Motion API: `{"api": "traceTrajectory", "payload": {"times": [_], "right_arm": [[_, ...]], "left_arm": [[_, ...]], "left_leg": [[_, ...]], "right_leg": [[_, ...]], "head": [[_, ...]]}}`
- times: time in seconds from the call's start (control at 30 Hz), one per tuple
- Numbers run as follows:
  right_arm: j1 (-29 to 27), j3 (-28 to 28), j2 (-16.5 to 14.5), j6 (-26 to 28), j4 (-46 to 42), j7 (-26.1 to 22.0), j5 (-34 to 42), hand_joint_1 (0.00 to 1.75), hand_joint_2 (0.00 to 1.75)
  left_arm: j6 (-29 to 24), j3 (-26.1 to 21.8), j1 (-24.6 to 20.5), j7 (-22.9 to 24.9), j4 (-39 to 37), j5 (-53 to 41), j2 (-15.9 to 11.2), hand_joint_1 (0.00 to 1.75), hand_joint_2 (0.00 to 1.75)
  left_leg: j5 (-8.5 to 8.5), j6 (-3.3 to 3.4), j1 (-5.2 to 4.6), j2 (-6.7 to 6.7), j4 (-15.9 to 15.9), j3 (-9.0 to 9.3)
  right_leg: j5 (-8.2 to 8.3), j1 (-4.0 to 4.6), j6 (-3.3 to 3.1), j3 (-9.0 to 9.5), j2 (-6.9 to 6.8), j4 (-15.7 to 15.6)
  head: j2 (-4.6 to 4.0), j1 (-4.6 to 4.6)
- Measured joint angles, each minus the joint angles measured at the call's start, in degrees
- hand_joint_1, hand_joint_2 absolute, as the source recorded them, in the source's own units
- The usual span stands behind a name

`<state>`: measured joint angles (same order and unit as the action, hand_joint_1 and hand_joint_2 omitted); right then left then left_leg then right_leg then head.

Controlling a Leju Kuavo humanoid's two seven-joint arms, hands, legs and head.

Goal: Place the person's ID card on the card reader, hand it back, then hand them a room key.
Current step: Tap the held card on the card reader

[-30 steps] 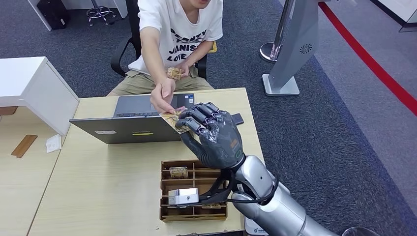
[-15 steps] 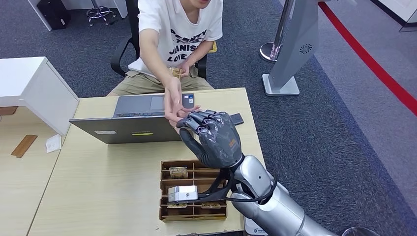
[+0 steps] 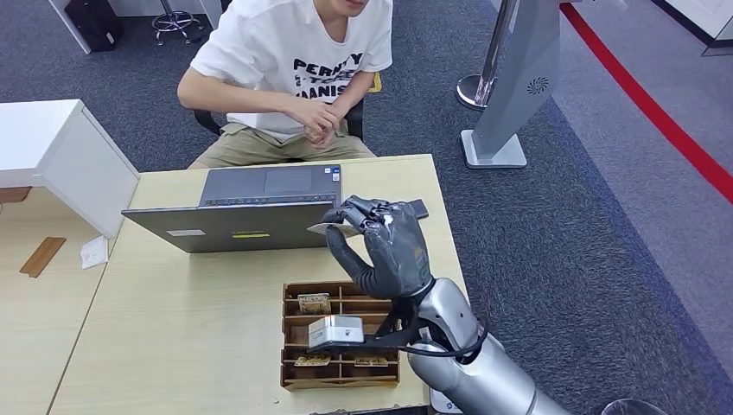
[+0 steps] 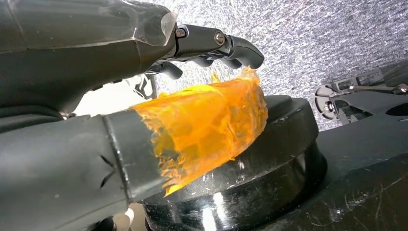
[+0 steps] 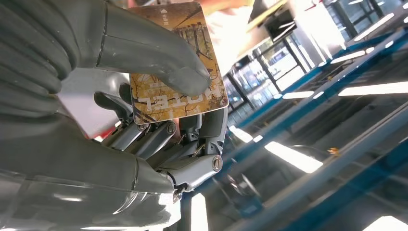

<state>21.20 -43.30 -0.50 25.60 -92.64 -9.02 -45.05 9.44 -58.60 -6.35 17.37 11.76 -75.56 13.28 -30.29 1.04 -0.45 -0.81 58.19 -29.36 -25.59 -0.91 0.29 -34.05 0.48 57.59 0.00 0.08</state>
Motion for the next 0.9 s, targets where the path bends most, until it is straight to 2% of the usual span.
{"api": "traceTrajectory", "payload": {"times": [0.23,0.37,0.57,0.9], "right_arm": [[-5.71,6.72,-0.48,-3.78,-7.29,-4.15,22.16,1.75,1.75],[-9.95,11.59,-0.49,-6.86,-11.25,-6.26,30.72,1.75,1.75],[-16.39,17.63,-0.35,-9.57,-15.05,-7.78,34.95,1.75,1.75],[-26.61,24.54,2.39,-12.93,-17.75,-7.46,33.24,1.75,1.75]], "left_arm": [[-0.85,-0.42,0.40,-0.56,0.00,2.03,0.01,0.00,0.00],[-1.08,-1.39,0.56,-0.60,0.00,3.24,0.01,0.00,0.00],[-1.15,-2.80,0.64,-0.84,0.00,5.01,0.03,0.00,0.00],[-1.18,-5.45,0.69,-1.31,0.00,7.59,0.10,0.00,0.00]], "left_leg": [[-0.01,0.01,-0.01,-0.01,0.00,-0.04],[-0.03,0.04,-0.01,0.00,0.00,-0.05],[-0.05,0.06,-0.01,0.00,0.00,-0.07],[-0.11,0.12,-0.01,0.00,0.00,-0.08]], "right_leg": [[-0.01,0.00,0.01,-0.04,-0.03,-0.02],[-0.01,0.00,0.02,-0.05,-0.03,-0.03],[-0.04,0.00,0.05,-0.07,-0.03,-0.03],[-0.06,0.00,0.08,-0.08,-0.03,-0.04]], "head": [[0.00,0.01],[0.00,0.00],[0.00,0.00],[0.00,-0.01]]}}
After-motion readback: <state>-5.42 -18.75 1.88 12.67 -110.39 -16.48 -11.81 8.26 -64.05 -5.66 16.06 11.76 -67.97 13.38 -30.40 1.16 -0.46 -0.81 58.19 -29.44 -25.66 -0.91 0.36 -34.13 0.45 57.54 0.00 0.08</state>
